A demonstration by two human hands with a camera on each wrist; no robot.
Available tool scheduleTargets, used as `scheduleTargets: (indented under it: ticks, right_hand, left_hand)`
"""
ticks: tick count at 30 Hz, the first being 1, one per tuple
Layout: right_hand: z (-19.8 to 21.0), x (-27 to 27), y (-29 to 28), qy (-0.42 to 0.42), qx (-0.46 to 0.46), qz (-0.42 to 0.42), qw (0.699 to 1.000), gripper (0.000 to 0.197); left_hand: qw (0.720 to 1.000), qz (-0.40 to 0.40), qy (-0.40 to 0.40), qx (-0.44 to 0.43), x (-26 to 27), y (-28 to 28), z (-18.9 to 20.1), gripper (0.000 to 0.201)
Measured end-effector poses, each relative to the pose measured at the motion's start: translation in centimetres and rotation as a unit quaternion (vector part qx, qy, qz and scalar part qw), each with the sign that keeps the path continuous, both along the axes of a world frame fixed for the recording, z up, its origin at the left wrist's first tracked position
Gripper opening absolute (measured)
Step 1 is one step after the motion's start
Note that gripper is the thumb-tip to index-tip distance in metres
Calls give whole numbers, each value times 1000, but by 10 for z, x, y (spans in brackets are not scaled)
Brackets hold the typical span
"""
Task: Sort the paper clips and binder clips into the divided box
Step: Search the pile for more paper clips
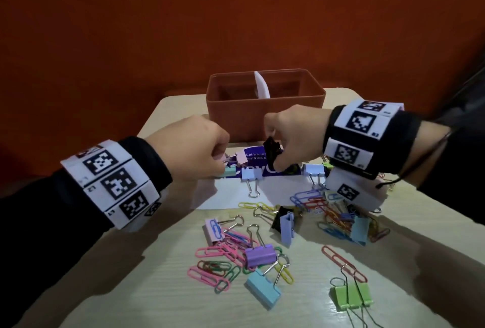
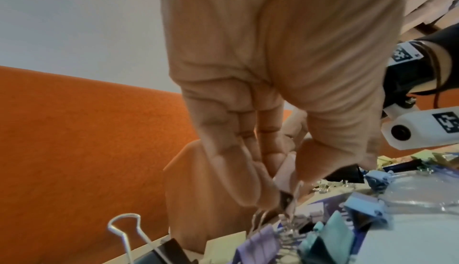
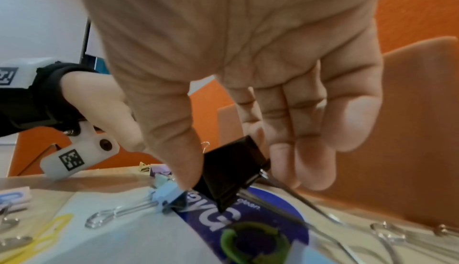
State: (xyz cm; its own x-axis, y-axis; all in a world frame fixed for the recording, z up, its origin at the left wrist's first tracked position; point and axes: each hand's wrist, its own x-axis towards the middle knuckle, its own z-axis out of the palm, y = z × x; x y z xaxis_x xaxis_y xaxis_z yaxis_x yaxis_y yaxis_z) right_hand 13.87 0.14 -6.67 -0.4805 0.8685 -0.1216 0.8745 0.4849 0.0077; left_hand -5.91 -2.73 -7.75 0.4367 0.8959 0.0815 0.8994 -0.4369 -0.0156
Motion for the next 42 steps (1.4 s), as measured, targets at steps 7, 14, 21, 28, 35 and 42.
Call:
scheduleTargets:
  ticks: [7,14,21,28,35,42]
  right_hand:
    - [18,7,-36,87,-98,121,984,36]
    - [5,10,-61,61,-191,159,967,27]
    - [-6,11,-60,83,-204,166,961,14]
    - [-9,9,-61,47,-187,198,961,22]
    - [4,14,-61,108,-244,166,949,26]
    - [7,29,-6,230,-119,35,965,17]
  left_hand:
    - [999,9,39,-18,-7,3,-2,13]
    - [999,-26,10,-38,7,-11,-1,8]
    - [995,-30,12,-97,12,-16,-3,17]
    - [984,-106,-13,-142,25,-23,-1,11]
    - [977,-144,3,-155,35,-18,-7,16]
    - [975,-145,7,-166,37,-19,-6,6]
